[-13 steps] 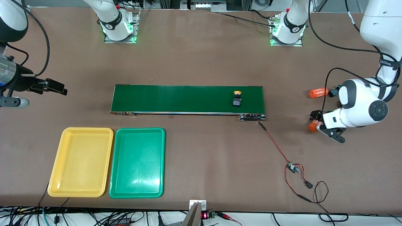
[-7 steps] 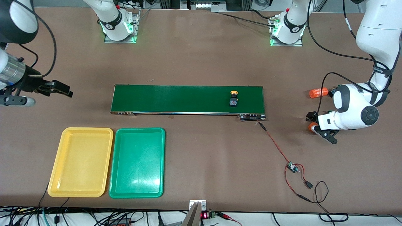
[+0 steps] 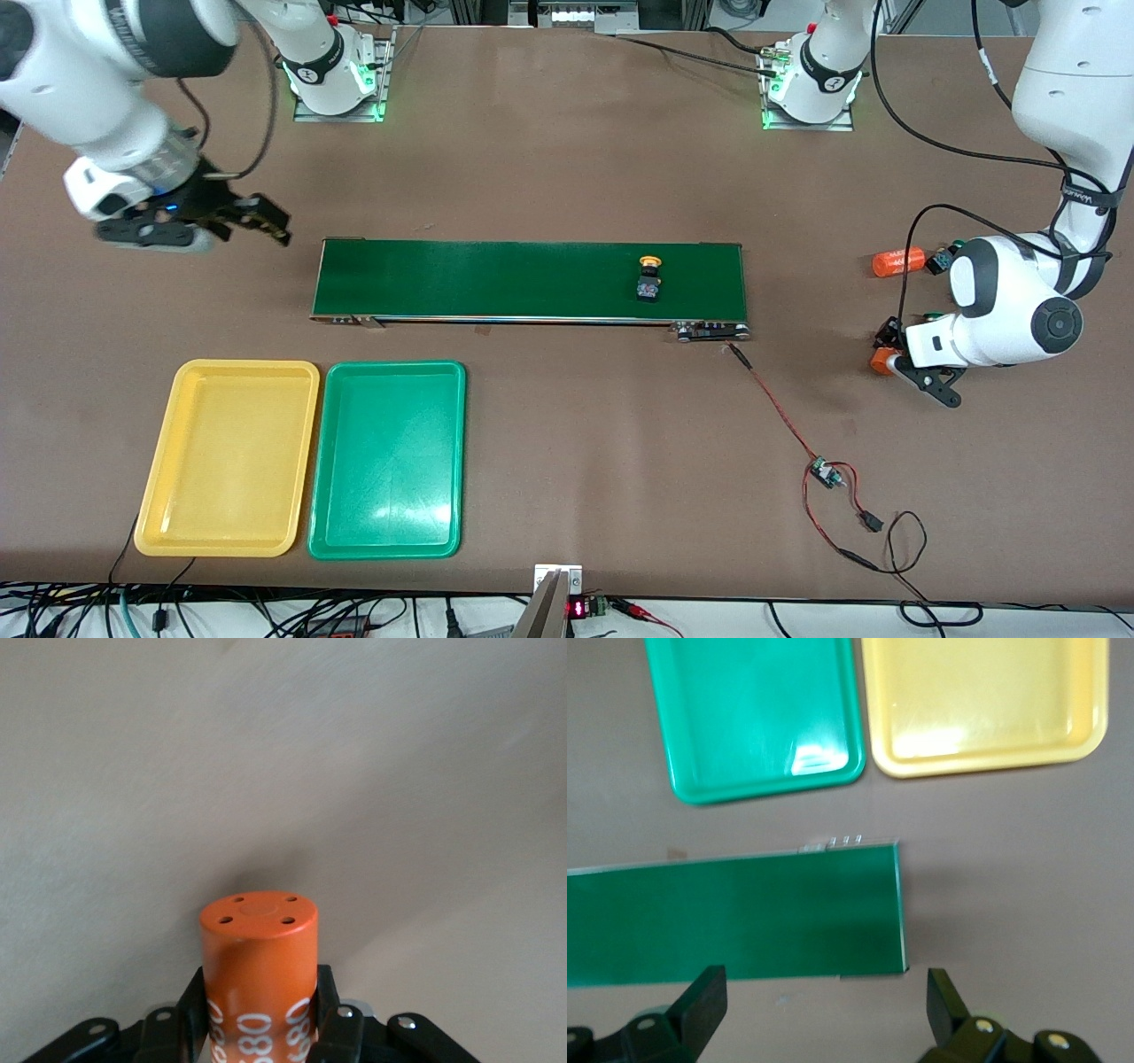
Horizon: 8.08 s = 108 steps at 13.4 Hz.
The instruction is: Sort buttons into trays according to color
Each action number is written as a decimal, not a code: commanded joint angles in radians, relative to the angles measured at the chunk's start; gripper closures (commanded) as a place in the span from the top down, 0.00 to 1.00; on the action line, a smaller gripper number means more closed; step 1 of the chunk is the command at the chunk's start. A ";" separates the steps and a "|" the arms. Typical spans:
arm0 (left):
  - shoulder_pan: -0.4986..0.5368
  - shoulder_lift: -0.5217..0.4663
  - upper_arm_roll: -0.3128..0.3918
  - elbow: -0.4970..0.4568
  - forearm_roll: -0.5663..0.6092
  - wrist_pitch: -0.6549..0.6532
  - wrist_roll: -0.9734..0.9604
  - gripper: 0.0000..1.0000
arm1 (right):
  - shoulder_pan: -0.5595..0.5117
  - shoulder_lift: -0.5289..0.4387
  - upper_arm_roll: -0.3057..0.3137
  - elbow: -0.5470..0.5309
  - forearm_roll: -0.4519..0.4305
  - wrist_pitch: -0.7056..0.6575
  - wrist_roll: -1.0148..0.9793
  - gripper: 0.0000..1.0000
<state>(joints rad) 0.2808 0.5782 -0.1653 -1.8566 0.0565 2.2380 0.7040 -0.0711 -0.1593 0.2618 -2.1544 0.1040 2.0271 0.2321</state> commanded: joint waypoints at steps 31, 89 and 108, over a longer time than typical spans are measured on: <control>-0.393 -0.251 -0.211 -0.211 -0.046 -0.043 0.453 1.00 | -0.021 0.250 0.330 -0.071 -0.144 0.352 0.438 1.00; -0.485 -0.201 -0.031 -0.067 -0.251 -0.186 -0.590 0.00 | 0.333 0.583 0.108 0.200 -0.270 0.280 0.533 1.00; -0.108 -0.340 -0.020 -0.139 -0.178 -0.396 0.085 1.00 | 0.332 0.669 0.080 0.249 -0.294 0.288 0.526 0.70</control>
<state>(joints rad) 0.1309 0.2585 -0.1718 -1.9558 -0.1631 1.8642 0.6520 0.2530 0.4963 0.3479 -1.9321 -0.1678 2.3281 0.7469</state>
